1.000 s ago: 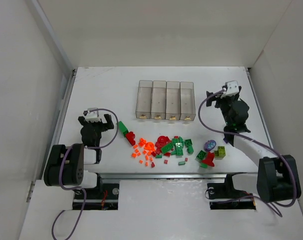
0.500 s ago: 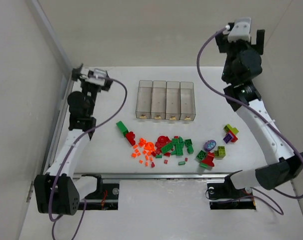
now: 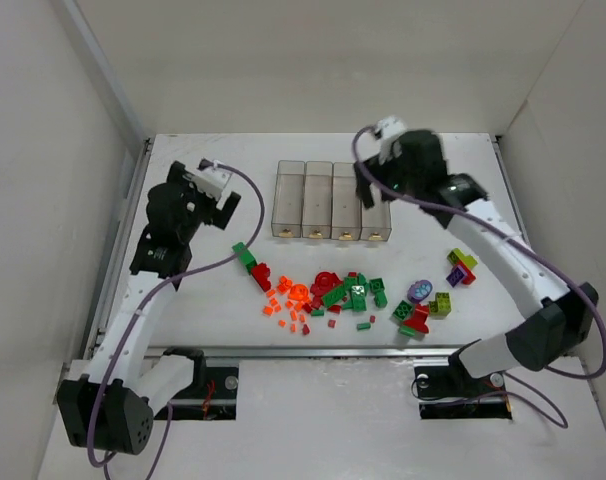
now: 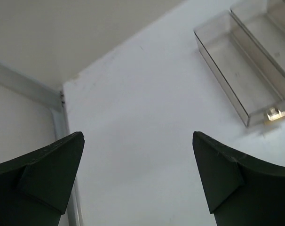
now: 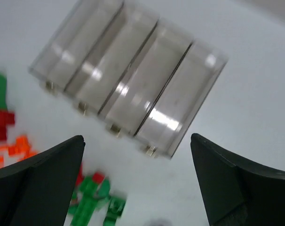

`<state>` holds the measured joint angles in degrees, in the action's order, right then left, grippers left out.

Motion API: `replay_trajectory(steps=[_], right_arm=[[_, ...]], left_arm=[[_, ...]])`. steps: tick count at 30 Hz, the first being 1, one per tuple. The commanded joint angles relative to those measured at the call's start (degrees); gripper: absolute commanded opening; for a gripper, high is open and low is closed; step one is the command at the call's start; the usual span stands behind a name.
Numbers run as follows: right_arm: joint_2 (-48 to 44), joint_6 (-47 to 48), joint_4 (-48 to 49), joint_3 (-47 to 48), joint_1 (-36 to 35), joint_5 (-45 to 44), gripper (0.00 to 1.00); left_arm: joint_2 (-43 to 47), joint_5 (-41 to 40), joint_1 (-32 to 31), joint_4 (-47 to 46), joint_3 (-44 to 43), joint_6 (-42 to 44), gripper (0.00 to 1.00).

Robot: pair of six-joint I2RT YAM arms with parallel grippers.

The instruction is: Sort the legos into containers by color

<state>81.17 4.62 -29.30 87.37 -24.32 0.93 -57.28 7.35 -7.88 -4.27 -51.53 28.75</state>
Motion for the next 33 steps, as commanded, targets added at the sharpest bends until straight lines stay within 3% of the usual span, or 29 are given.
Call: replay_trajectory(steps=[1, 3, 4, 7, 8, 10, 15, 18, 28, 33], right_arm=[[0.31, -5.42, -8.93, -5.54, -9.67, -6.13, 1.0], [1.18, -4.19, -6.84, -9.66, -16.45, -7.7, 0.95], [1.8, -4.18, -5.17, -10.98, -17.77, -6.83, 0.86], [6.36, -3.57, 1.95, -13.19, -21.73, -0.85, 0.79], [7.94, -3.57, 4.66, -13.19, -23.3, 0.55, 0.79], [13.02, -3.57, 6.53, -11.36, -24.81, 1.61, 0.79], [22.27, -4.62, 11.18, -5.47, -28.94, 3.99, 0.81], [27.19, -5.93, 11.81, -1.6, -30.35, 4.78, 0.81], [36.15, -7.79, 10.75, 4.03, -33.77, 6.8, 0.81], [40.03, -8.31, 9.53, 6.93, -33.78, 8.21, 0.72]], left_arm=[[3.91, 3.46, -1.17, 5.58, 4.14, 4.54, 0.99], [5.41, 2.93, -1.17, 5.59, 6.6, 6.49, 0.99], [6.12, 2.23, -1.17, 4.9, 7.4, 6.49, 0.99], [9.02, -2.49, -1.17, 1.56, 9.94, 1.06, 0.87], [10.24, -3.83, -1.17, 1.03, 10.48, -1.05, 0.8], [11.3, -8.55, -1.17, 1.02, 11.35, -7.44, 0.77], [13.76, -25.08, -1.17, 3.04, 12.59, -20.81, 0.77], [14.3, -32.12, -1.17, 4.1, 13.12, -23.38, 0.79], [15.88, -33.99, -1.17, 5.42, 14.26, -25.59, 0.83], [15.88, -33.99, -1.17, 4.89, 14.26, -25.59, 0.83]])
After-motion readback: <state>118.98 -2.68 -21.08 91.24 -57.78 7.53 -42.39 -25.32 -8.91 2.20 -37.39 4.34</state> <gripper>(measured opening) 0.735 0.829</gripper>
